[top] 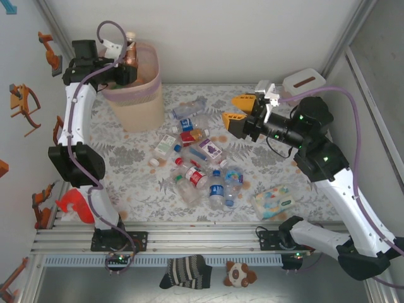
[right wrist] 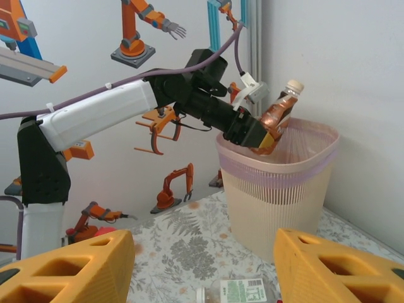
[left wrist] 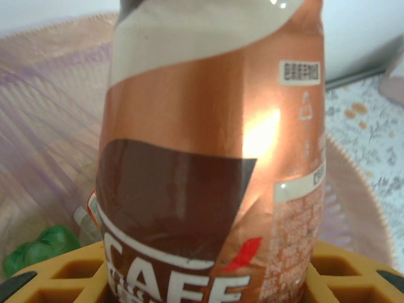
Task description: Put the plastic bottles in the bin
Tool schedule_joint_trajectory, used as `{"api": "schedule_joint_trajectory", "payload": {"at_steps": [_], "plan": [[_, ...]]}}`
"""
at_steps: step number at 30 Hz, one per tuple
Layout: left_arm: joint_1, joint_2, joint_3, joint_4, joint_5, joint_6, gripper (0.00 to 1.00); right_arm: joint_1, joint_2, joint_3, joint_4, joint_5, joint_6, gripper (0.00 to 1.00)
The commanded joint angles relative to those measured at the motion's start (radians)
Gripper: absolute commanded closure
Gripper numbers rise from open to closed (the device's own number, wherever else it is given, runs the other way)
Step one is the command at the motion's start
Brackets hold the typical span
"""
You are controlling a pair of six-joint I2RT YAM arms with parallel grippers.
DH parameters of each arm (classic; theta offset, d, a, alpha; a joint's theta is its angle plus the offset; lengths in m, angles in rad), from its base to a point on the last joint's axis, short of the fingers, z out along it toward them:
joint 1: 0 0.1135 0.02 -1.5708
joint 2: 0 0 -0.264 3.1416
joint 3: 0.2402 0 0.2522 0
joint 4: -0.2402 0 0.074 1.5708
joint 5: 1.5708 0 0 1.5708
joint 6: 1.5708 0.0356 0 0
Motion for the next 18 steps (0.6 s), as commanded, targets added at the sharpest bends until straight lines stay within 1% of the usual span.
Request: {"api": "schedule_joint_trajectory", "payload": {"at_steps": [1, 5, 10, 12, 18], "plan": [[0.005, 0.036, 0.053, -0.074, 0.040, 0.152, 0.58, 0.007, -0.006, 0.023, -0.002, 0.011, -0.005, 0.41], [0.005, 0.099, 0.086, -0.091, 0.044, 0.177, 0.57, 0.008, -0.004, 0.023, -0.001, 0.014, 0.002, 0.41], [0.003, 0.150, 0.087, -0.108, 0.031, 0.186, 0.55, 0.008, -0.008, 0.015, 0.006, 0.020, 0.018, 0.41], [0.003, 0.160, 0.084, -0.118, 0.028, 0.187, 0.51, 0.009, -0.009, 0.011, 0.010, 0.023, 0.023, 0.41], [0.003, 0.140, 0.068, -0.117, 0.038, 0.188, 0.36, 0.009, -0.004, 0.008, 0.026, 0.024, 0.029, 0.41]]}}
